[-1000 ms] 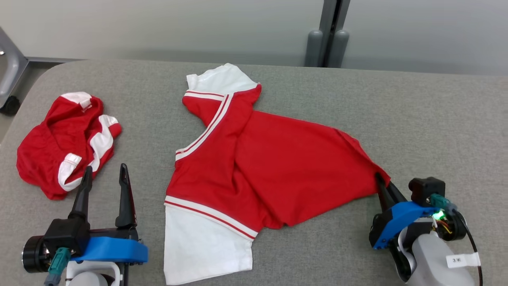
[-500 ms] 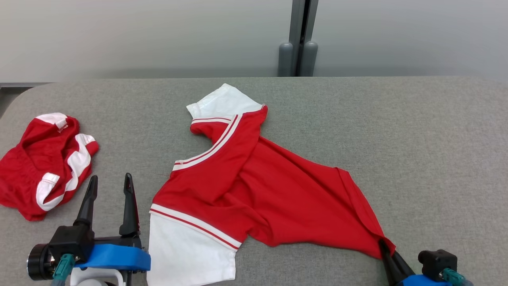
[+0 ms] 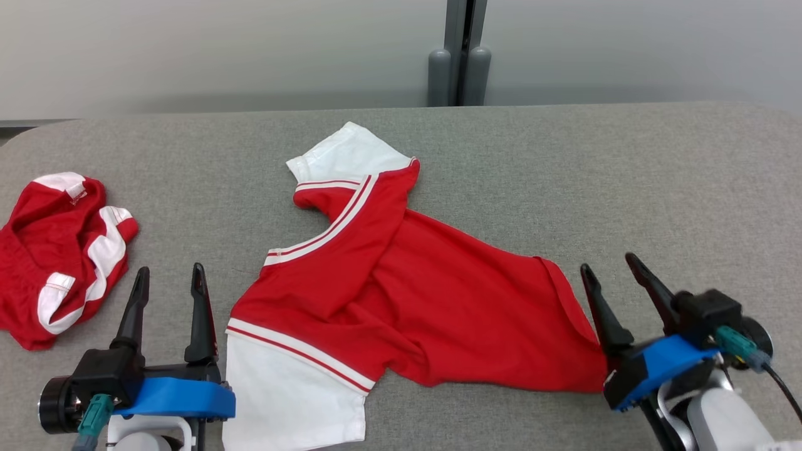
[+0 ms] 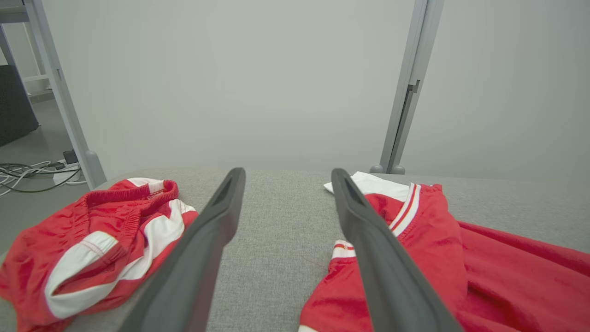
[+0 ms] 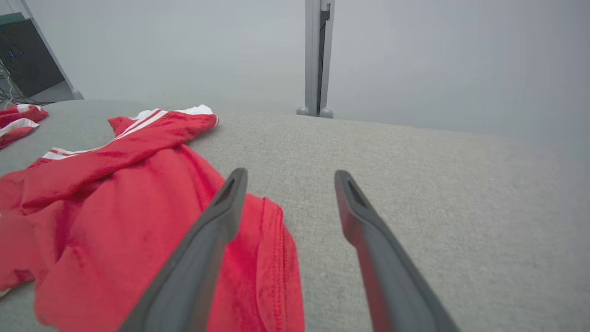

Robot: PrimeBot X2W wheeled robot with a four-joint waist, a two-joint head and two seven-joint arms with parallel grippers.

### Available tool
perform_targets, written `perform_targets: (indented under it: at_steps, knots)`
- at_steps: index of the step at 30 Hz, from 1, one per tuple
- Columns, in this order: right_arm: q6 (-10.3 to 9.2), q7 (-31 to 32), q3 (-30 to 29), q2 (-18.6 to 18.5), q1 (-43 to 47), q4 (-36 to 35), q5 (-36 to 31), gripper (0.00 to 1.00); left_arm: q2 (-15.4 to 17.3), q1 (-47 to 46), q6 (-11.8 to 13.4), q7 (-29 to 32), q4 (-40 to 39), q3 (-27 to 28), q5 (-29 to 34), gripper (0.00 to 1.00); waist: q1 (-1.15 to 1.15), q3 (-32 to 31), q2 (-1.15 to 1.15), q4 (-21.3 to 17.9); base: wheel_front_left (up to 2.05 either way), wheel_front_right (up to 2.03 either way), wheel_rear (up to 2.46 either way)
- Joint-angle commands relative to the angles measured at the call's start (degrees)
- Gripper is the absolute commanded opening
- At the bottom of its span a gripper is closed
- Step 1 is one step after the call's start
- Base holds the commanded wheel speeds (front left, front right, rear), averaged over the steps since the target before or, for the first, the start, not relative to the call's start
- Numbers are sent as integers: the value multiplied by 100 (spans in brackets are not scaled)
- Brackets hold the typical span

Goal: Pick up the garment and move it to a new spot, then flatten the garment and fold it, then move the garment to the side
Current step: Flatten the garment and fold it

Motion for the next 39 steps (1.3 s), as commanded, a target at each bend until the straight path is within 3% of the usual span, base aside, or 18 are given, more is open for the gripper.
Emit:
perform_targets:
  at_steps: [1,9,19,20,21,22,23,30,35,36,37,39]
  knots:
    - [2,114,134,-125,-259,22,-138,100,-15,-100,-14,-15,-19,-2,-4,100,0,38,-1,35,0,0,0]
    - [1,322,508,-362,-1275,991,-289,100,-21,-247,-14,-15,-18,-69,-25,100,0,200,-1,250,0,0,0]
    - [1,741,1169,-449,-1809,2573,-114,100,-29,-319,-14,-15,5,-75,-69,100,0,319,-1,404,0,0,0]
    - [1,795,1235,-428,-1852,2685,-22,91,-30,-316,-14,-15,4,-75,-69,100,0,322,-1,405,0,0,0]
    - [1,821,1295,-394,-1895,2769,76,33,-31,-313,-14,-15,8,-72,-70,100,0,325,-1,403,0,0,0]
    - [1,832,1354,-376,-1941,2832,170,2,-30,-311,-14,-15,12,-68,-71,100,0,329,-1,399,0,0,0]
    - [1,816,1367,-409,-2009,2883,253,0,-30,-317,-14,-15,21,-60,-72,100,0,332,-1,393,0,0,0]
    - [0,397,890,-828,-2478,3358,415,0,-31,-358,-14,-15,60,-98,-81,100,0,293,-1,407,0,0,0]
    - [1,46,649,-679,-2689,3754,384,4,-33,-322,-14,-15,65,-80,-82,100,0,258,-1,399,0,0,0]
    - [1,-17,665,-636,-2715,3812,431,81,-32,-302,-14,-15,69,-68,-84,100,0,247,-1,388,0,0,0]
    - [0,-75,672,-609,-2749,3870,473,100,-32,-280,-14,-15,74,-51,-87,100,0,234,-1,373,0,0,0]
    - [0,-166,680,-600,-2783,3910,489,100,-32,-261,-14,-15,77,-42,-88,100,0,223,-1,356,0,0,0]
